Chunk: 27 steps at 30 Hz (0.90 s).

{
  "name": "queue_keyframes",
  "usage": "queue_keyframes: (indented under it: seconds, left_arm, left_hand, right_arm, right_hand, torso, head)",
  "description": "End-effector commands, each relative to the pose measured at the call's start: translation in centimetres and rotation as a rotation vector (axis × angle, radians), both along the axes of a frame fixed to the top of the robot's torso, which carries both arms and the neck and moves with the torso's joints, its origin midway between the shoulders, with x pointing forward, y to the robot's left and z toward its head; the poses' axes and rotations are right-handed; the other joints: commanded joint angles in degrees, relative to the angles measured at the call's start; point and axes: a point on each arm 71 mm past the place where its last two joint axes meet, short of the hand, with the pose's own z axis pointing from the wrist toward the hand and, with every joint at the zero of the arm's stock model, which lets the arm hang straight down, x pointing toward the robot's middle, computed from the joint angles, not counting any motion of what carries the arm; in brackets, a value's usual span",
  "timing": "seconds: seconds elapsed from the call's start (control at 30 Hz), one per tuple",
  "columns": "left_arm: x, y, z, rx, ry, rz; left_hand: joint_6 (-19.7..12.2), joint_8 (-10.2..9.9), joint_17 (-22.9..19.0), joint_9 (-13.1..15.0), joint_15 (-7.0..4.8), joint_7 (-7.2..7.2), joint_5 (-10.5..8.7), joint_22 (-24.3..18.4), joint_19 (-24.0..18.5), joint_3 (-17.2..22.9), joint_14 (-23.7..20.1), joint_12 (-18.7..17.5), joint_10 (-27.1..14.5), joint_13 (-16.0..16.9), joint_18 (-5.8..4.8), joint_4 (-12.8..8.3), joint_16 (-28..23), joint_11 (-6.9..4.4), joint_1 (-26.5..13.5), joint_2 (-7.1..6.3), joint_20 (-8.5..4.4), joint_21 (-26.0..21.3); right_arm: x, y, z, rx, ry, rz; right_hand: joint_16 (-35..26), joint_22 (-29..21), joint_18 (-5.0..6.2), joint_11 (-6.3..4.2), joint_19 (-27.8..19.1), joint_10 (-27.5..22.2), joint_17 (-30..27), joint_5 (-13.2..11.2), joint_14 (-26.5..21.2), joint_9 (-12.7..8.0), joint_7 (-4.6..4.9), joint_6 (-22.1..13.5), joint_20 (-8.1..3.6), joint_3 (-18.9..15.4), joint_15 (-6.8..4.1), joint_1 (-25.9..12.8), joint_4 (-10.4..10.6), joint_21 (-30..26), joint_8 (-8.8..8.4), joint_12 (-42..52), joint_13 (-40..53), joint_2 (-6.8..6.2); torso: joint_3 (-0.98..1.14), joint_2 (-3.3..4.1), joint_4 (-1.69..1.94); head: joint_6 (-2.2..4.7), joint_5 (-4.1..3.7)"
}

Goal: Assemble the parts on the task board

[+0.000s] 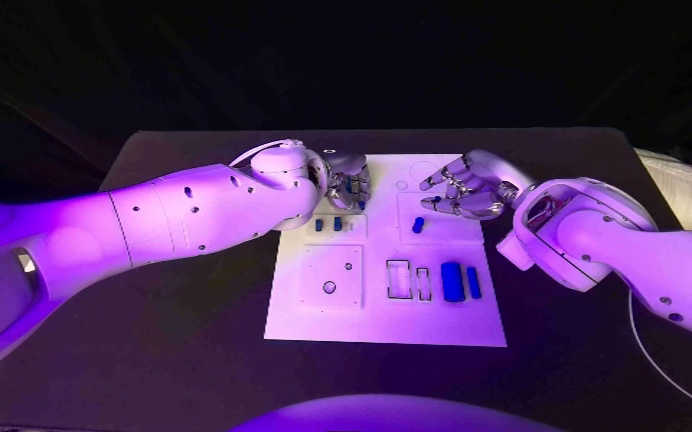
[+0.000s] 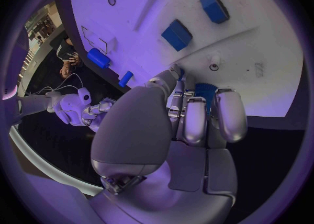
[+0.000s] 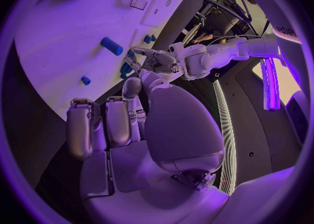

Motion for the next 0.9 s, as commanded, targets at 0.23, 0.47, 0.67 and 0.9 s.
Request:
queue_keyframes:
  seconds: [0.23,0.47,0.67,0.9]
  left_arm:
    - [-0.45,-0.14,-1.03,0.021,0.051,-0.001]
    - [-0.39,-0.05,-1.1,0.027,0.056,0.003]
    - [-0.45,-0.33,-0.99,0.007,0.051,-0.017]
    - [-0.5,-0.52,-0.74,-0.036,0.037,-0.029]
  left_hand:
    - [1.1,0.1,-0.1,0.2,0.41,0.36,-0.29,0.5,0.0,0.9,0.8,-0.1,0.5,-0.9,-0.73,-0.6,0.2,-0.17,0.2,0.07,0.7,0.0]
    - [2.9,0.4,-0.2,0.6,-0.04,0.48,-0.26,0.9,0.1,2.7,0.9,0.2,2.9,-0.7,-0.73,-1.5,0.4,-0.75,0.7,1.08,0.5,0.3]
    - [4.9,0.9,0.1,1.0,-0.46,0.14,-0.38,1.5,0.4,4.0,1.1,0.0,5.2,-0.5,-0.87,-2.4,0.7,-1.28,0.7,1.65,0.16,1.0]
    - [6.5,0.8,0.0,1.3,-0.88,-0.27,-0.74,2.2,0.6,4.8,1.1,-1.1,7.2,-0.5,-1.04,-2.9,0.9,-1.75,-0.3,1.73,-0.25,1.7]
  right_arm:
    - [-0.07,0.19,-0.04,-0.003,0.0,0.018]
    - [-0.07,0.21,-0.05,-0.003,0.001,0.019]
    - [-0.07,0.25,-0.06,-0.003,0.001,0.02]
    - [-0.07,0.26,-0.06,-0.003,0.001,0.02]
  right_hand:
    - [-0.2,0.0,0.91,-0.08,-0.3,-0.2,0.0,0.2,1.8,0.1,0.02,0.2,-0.01,0.1,-0.24,0.6,0.2,-0.2,-0.32,0.2,0.1,0.0]
    - [-0.2,0.0,0.91,-0.08,-0.3,-0.2,0.0,0.2,1.8,0.1,0.02,0.2,-0.01,0.1,-0.24,0.6,0.2,-0.2,-0.32,0.2,0.1,0.0]
    - [-0.1,0.1,0.9,-0.08,-0.2,-0.1,0.1,0.2,1.9,0.1,0.02,0.2,-0.02,0.1,-0.24,0.7,0.2,-0.2,-0.31,0.3,0.1,0.03]
    - [-0.1,0.1,0.9,-0.08,-0.2,-0.1,0.1,0.2,1.9,0.1,0.02,0.2,-0.02,0.1,-0.24,0.7,0.2,-0.2,-0.31,0.3,0.1,0.03]
  torso:
    - [0.07,0.02,-0.01]
    - [0.06,0.01,-0.01]
    - [0.05,0.0,-0.01]
    - [0.04,-0.02,-0.01]
  head:
    - [0.02,-0.07]
    - [0.01,-0.04]
    - [0.02,-0.07]
    - [0.05,-0.01]
